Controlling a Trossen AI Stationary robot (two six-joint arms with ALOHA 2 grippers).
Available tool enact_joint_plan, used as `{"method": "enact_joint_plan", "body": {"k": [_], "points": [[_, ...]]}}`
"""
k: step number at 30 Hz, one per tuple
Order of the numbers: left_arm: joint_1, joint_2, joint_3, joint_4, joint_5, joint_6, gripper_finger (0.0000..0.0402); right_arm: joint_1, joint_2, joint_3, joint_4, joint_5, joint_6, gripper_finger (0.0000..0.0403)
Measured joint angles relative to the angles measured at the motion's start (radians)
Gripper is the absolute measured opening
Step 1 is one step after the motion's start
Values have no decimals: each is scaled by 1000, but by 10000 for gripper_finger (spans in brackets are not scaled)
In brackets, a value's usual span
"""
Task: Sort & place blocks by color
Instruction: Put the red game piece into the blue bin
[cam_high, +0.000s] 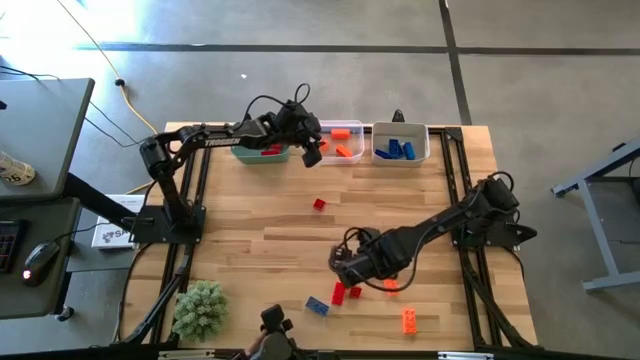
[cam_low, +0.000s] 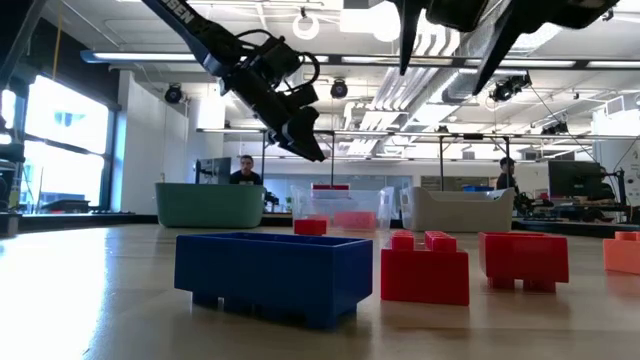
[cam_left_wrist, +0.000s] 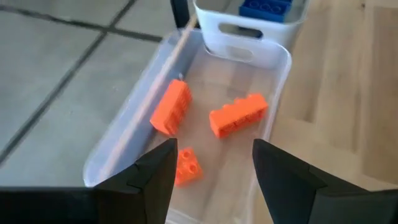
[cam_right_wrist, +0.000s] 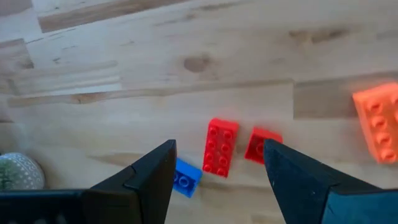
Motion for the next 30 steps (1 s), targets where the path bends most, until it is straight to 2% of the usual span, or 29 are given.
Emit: {"method": "enact_joint_plan", "body": {"k": [7, 19, 30], "points": [[-30, -67, 0, -99, 7, -40, 196, 42, 29, 0, 5, -46, 127, 228], [-104, -288, 0, -351, 4, -81, 196, 87, 120, 0, 49, -99, 135, 228], [-208, -434, 0, -466, -10, -146, 196, 93, 205, 0, 44, -98, 140, 228]]}}
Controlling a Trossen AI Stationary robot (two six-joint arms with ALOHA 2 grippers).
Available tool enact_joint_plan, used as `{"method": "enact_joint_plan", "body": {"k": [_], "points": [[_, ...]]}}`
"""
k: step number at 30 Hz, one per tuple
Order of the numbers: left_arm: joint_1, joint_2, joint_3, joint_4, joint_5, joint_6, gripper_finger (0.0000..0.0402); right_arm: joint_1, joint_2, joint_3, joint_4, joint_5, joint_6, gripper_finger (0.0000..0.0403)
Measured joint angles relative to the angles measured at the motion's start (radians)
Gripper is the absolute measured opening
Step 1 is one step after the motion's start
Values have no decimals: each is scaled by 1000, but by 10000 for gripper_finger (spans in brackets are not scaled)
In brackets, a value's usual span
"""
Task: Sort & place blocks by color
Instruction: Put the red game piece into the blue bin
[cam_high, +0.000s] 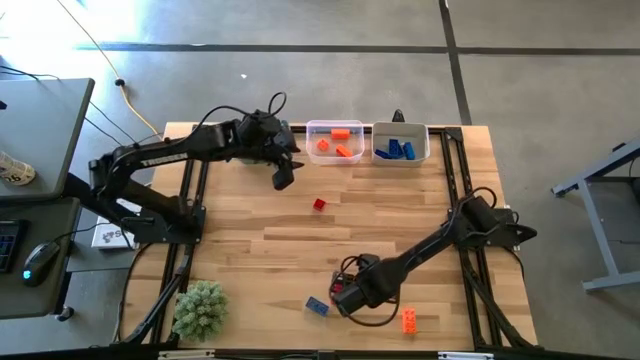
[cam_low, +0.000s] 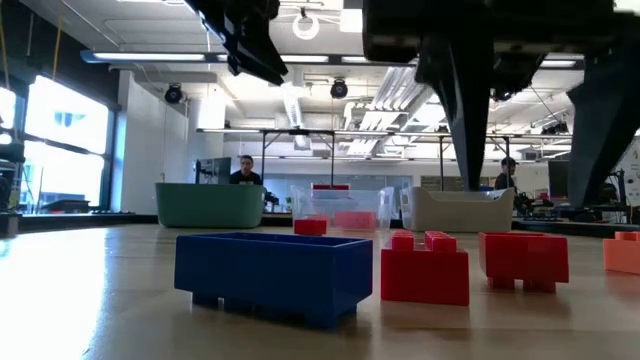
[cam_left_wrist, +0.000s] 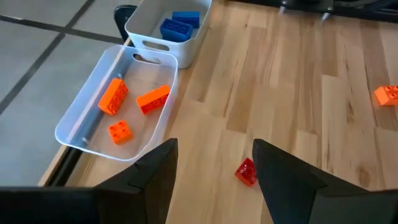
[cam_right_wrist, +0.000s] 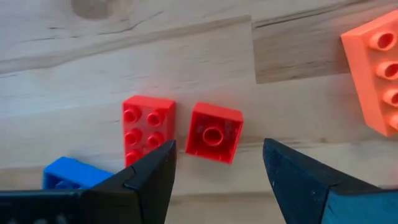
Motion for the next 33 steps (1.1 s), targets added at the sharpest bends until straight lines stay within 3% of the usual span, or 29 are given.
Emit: {"method": "enact_joint_plan", "body": {"k": [26, 33], "points": [[-26, -7, 0, -31, -118, 54, 196, -22, 62, 0, 17, -3, 11, 228], [-25, -7, 0, -31, -126, 64, 196, -27, 62, 0, 10, -50, 7, 228]]}}
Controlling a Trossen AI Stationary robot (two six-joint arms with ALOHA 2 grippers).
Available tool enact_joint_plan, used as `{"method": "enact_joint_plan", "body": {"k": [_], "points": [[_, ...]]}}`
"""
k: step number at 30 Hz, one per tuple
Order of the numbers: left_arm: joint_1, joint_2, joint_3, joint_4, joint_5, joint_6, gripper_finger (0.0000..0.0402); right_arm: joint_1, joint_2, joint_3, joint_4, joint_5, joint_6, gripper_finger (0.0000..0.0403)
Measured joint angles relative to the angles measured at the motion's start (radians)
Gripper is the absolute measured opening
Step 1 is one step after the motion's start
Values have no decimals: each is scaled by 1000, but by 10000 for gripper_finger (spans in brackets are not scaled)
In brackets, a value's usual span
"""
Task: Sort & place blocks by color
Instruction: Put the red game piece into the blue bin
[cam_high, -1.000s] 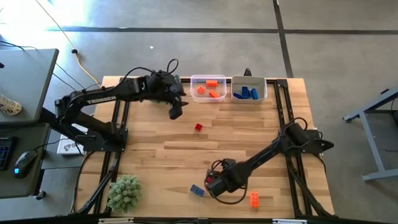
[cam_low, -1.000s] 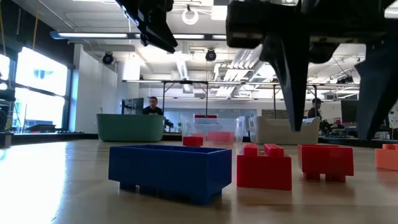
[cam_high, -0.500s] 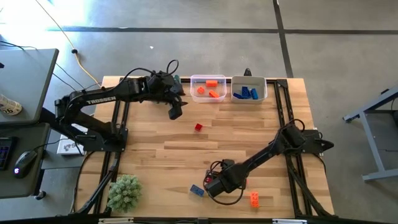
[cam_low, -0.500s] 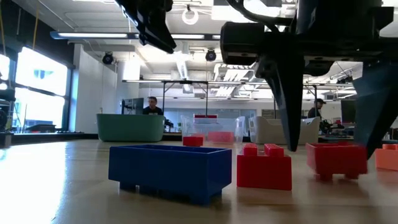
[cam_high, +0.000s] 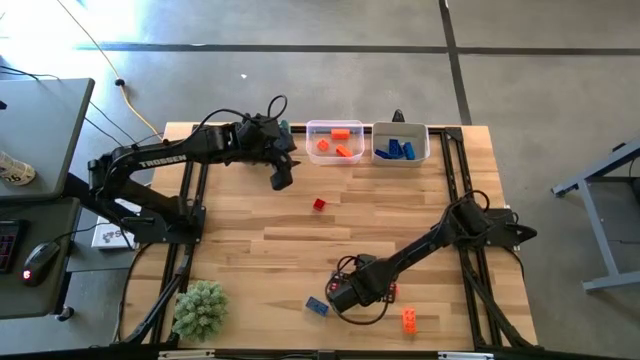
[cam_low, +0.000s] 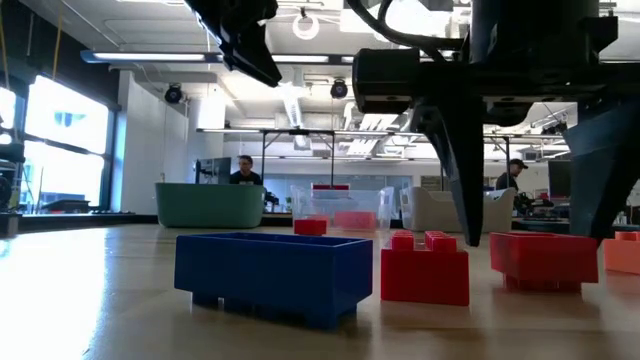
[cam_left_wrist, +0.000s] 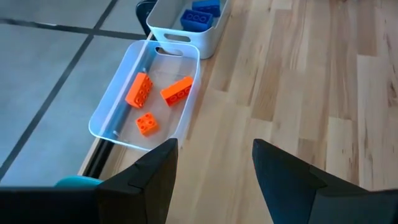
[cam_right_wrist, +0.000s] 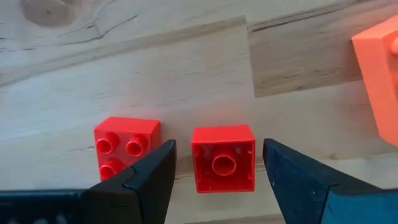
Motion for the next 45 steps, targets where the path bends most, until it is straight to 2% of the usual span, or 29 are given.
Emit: {"method": "enact_joint_plan", "body": {"k": [4, 13, 18, 24, 32, 40, 45], "points": [[0, 0, 0, 0, 0, 28, 196, 0, 2, 0, 0, -42, -1, 212], [0, 1, 0, 33, 0, 75, 196, 0, 32, 1, 59, -59, -15, 111], [5, 1, 0, 49, 0, 99, 196, 0, 23, 0, 56, -46, -24, 110], [42, 1, 0, 51, 0, 116, 196, -12, -24, 0, 51, 17, -18, 112], [145, 1, 0, 144, 4, 120, 196, -89, -99, 1, 39, 220, -98, 113], [233, 1, 0, 182, 65, 57, 196, -224, -162, 2, 38, 311, -343, 113], [266, 1, 0, 161, 114, 42, 196, -334, -194, 2, 39, 308, -601, 113]]}}
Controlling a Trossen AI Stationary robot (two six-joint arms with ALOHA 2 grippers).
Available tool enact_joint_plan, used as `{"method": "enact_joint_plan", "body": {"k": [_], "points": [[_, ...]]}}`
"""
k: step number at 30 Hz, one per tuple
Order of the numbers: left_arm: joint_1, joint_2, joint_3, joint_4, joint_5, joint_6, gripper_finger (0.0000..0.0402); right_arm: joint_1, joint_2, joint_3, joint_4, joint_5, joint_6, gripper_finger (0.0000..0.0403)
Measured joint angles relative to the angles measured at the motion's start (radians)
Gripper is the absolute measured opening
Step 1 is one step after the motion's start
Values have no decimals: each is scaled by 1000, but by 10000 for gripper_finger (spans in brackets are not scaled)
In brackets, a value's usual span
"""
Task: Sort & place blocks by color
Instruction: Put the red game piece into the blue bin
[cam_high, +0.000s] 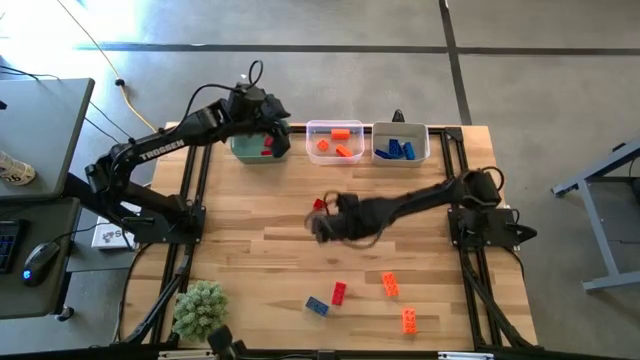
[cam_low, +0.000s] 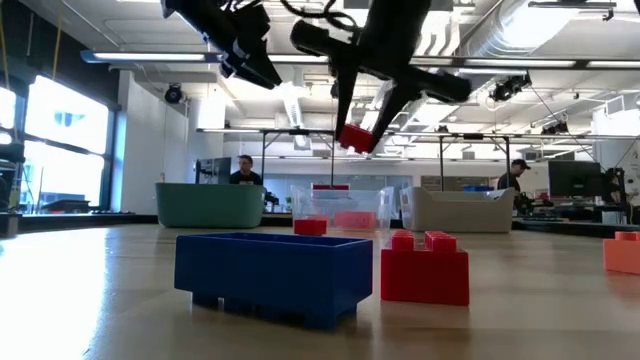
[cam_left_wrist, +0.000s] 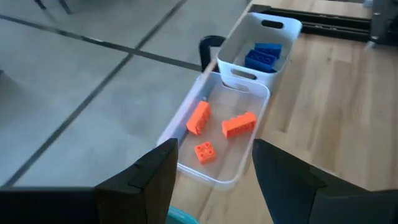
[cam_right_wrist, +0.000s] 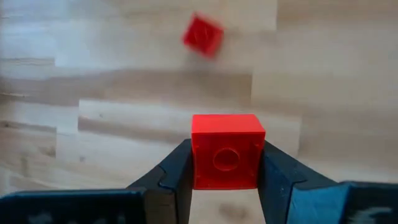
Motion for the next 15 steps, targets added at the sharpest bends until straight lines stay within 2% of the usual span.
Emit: {"method": "enact_joint_plan", "body": {"k": [8, 15], "points": [[31, 0, 0, -49, 52, -65, 196, -210, -73, 0, 25, -88, -503, 114], [92, 0, 0, -67, 232, -202, 196, -385, -116, 0, 127, -244, -901, 114]]}}
